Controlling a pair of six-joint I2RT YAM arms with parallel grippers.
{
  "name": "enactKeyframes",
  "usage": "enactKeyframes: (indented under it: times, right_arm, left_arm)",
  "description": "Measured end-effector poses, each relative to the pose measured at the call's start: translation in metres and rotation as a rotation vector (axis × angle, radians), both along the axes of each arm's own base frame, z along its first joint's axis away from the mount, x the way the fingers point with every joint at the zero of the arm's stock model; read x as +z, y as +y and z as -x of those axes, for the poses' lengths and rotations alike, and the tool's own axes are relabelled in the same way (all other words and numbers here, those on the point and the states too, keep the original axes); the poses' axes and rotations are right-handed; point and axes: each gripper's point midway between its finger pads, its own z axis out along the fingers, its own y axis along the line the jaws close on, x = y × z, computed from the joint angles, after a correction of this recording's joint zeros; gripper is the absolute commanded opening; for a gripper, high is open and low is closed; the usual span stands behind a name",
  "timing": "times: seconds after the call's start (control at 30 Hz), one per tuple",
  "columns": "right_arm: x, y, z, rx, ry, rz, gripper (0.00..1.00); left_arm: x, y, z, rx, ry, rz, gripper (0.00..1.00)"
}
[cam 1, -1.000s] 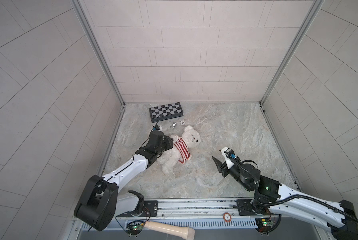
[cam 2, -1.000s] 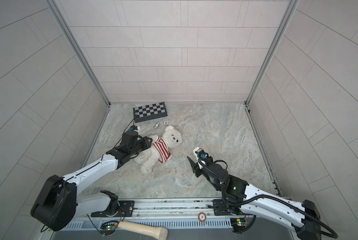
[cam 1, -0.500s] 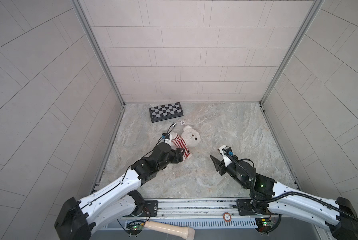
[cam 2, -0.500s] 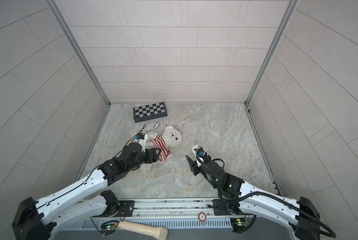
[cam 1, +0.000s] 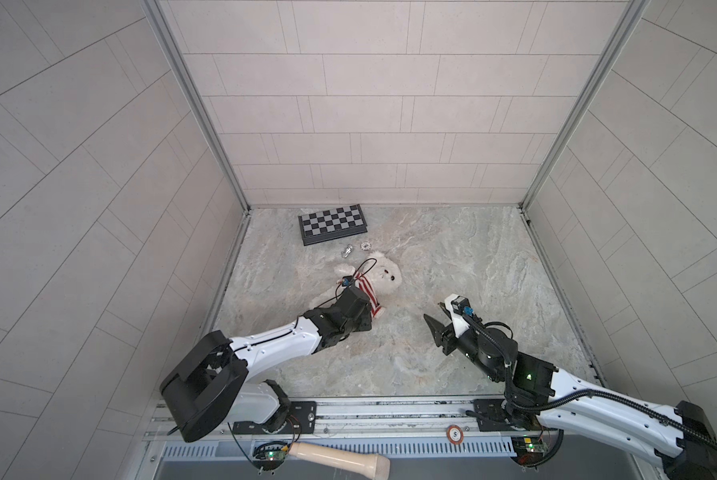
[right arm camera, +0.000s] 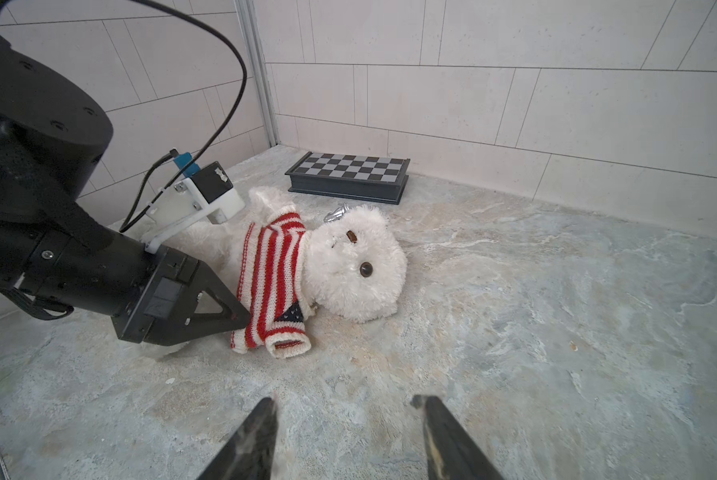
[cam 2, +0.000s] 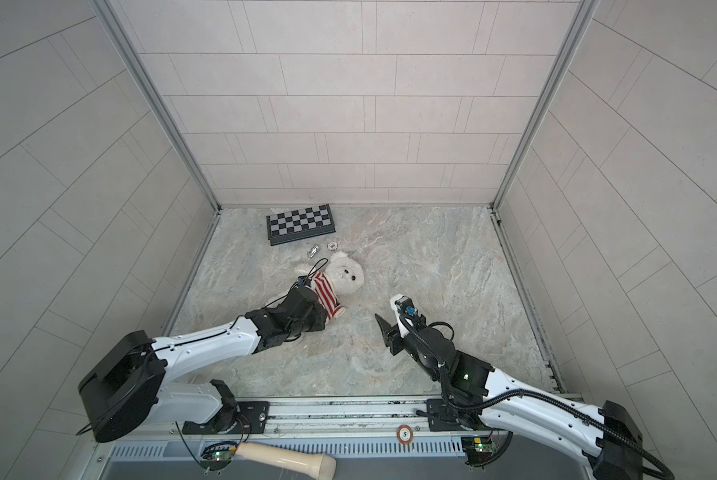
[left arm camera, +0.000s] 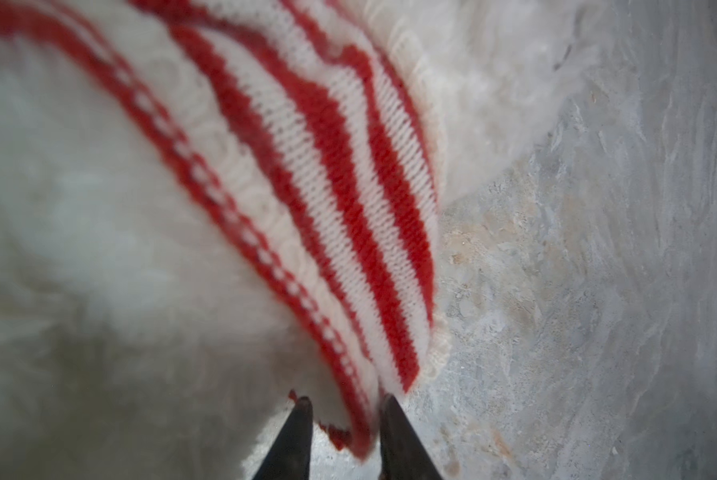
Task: Dress the teddy bear
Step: 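Pull the sweater hem toward the bear's legs with the left gripper while right approaches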
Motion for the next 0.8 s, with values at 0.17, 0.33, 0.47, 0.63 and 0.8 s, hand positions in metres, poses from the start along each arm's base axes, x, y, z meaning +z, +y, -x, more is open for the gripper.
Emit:
enactKeyframes:
  times: [0.17,0.33,0.47,0.63,0.8]
  right_arm:
    - [-0.013,0.001,-0.004,-0.012,0.037,0.029,0.59]
    - [-0.032,0.0,-0.009,-0.029,0.086,0.073,0.6]
    - [-0.041,-0.006,-0.018,-0.062,0.127,0.069,0.65]
    - [-0.059,0.002,-0.023,-0.043,0.185,0.074,0.74]
    - [-0.095,0.026,-0.023,0.036,0.29,0.144,0.79]
  left_arm:
    - [0.005,-0.006,-0.004,-0.004,-0.022,0.028,0.0]
    - [0.021,-0.009,-0.001,-0.035,-0.047,0.061,0.0]
    - [0.05,-0.01,0.012,-0.1,-0.089,0.124,0.0]
    - [0.065,0.007,0.035,-0.149,-0.113,0.145,0.0]
    - [0.05,0.022,0.047,-0.151,-0.081,0.13,0.0]
